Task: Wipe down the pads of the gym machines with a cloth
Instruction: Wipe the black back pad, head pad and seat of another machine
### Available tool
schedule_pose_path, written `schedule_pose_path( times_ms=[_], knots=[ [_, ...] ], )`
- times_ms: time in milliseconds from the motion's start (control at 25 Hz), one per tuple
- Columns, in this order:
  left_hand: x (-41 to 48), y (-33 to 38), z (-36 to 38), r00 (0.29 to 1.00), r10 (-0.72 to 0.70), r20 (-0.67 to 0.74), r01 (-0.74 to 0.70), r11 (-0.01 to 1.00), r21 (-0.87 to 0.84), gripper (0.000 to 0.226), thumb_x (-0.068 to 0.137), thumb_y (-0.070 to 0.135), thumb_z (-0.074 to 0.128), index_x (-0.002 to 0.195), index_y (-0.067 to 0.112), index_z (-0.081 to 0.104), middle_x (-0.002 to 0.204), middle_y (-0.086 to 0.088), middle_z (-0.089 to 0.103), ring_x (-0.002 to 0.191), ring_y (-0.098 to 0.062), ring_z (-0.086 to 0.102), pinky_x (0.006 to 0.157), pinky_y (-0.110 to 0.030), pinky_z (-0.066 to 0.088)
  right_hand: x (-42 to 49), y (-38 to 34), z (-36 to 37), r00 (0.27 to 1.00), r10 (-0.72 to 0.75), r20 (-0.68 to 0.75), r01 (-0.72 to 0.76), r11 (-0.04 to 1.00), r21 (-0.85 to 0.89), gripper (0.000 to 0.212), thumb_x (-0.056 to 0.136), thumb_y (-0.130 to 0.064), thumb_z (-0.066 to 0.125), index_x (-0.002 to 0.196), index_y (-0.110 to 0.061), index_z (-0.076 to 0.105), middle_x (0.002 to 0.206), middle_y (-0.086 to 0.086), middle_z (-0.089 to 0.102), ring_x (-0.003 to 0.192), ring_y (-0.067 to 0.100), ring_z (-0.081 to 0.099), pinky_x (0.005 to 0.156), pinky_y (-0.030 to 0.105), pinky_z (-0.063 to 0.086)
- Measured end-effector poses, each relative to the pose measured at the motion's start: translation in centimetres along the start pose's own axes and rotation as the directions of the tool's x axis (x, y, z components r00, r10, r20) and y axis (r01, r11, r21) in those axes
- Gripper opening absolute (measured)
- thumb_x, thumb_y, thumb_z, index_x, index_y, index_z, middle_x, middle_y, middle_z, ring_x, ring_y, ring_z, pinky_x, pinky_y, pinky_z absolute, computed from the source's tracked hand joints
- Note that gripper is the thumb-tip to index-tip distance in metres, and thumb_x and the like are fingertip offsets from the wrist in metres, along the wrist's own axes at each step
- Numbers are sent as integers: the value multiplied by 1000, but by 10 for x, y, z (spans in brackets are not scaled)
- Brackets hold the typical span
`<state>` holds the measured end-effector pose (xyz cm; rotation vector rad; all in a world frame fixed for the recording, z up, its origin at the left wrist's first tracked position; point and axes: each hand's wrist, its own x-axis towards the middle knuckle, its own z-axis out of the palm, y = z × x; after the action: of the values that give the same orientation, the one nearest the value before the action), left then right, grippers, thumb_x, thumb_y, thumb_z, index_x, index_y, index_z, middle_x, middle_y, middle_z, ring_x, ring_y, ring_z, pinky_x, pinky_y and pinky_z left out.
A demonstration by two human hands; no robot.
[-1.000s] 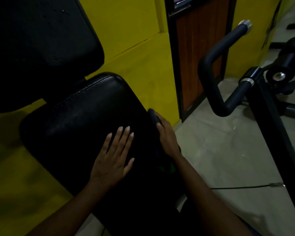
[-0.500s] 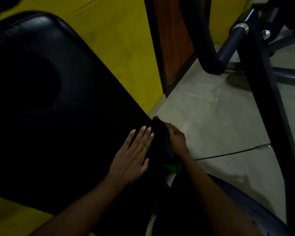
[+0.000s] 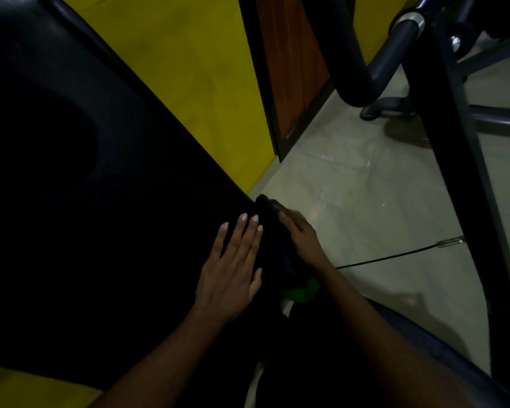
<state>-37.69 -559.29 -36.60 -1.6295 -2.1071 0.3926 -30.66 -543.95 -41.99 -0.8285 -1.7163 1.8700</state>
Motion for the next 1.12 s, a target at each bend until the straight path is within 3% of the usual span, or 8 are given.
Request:
schedule_pose_path(
  times_ms=[280, 400, 680, 800, 880, 960, 1040, 1120],
  knots=[
    [-8, 22, 37, 994, 113, 11, -113, 992, 48, 68, 91, 38, 27, 147, 2, 21, 157, -17, 16, 145, -31, 9, 118, -46, 2, 10, 66, -32, 960, 279, 34, -275, 957, -89, 28, 95, -26, 41, 96, -29, 69, 115, -5, 63, 101, 13, 59, 89, 24, 44],
    [-7, 21, 39, 993, 115, -3, -114, 990, 83, 67, 92, 39, 25, 148, 2, 20, 157, -15, 13, 145, -32, 8, 119, -46, 0, 8, 73, -41, 938, 332, 104, -300, 924, -238, 28, 98, -28, 39, 112, -31, 62, 114, -11, 58, 99, 5, 53, 82, 14, 36],
    [-5, 22, 33, 994, 97, 42, -97, 995, 8, 65, 93, 39, 26, 148, 5, 22, 156, -13, 18, 145, -28, 11, 119, -43, 2, -7, 31, -35, 996, 62, 62, -43, 963, -267, 30, 94, -33, 51, 121, -24, 61, 124, 1, 62, 115, 14, 54, 95, 22, 38],
    [-6, 25, 7, 998, -18, 55, 34, 948, -316, 65, 92, 39, 31, 148, 9, 19, 155, -7, 24, 144, -17, 11, 119, -33, 4, -27, -6, -31, 994, -86, 71, 99, 972, -214, 33, 90, -26, 59, 123, -25, 59, 120, -4, 62, 111, 7, 55, 96, 21, 41],
    [-15, 25, -21, 976, -183, 120, 215, 696, -685, 61, 94, 39, 34, 147, 19, 14, 155, 4, 19, 143, -3, 7, 118, -22, 1, -47, -31, -27, 993, -112, 45, 117, 986, -117, 36, 89, -25, 61, 125, -23, 58, 123, -7, 58, 113, 2, 53, 96, 13, 39],
    [-29, 26, -55, 872, -371, 321, 426, 248, -870, 49, 97, 36, 41, 142, 32, 20, 150, 15, 22, 140, 3, 14, 115, -20, 12, -71, -60, -21, 991, -120, 57, 119, 993, 8, 36, 91, -23, 59, 126, -20, 58, 127, -7, 58, 115, -1, 52, 96, 10, 39],
    [-39, 25, -93, 711, -479, 514, 453, -247, -857, 40, 99, 29, 39, 136, 37, 29, 143, 17, 32, 137, -1, 27, 106, -16, 29, -99, -89, -11, 987, -124, 106, 111, 986, 122, 34, 93, -21, 55, 127, -16, 57, 129, -4, 58, 117, 1, 53, 97, 14, 41],
    [-44, 23, -133, 629, -439, 641, 398, -527, -751, 38, 100, 32, 29, 138, 33, 34, 136, 18, 42, 126, 2, 40, 88, -4, 39, -129, -124, 0, 982, -105, 158, 77, 981, 178, 32, 95, -22, 51, 125, -17, 58, 126, -3, 59, 114, 3, 55, 93, 13, 44]
  ],
)
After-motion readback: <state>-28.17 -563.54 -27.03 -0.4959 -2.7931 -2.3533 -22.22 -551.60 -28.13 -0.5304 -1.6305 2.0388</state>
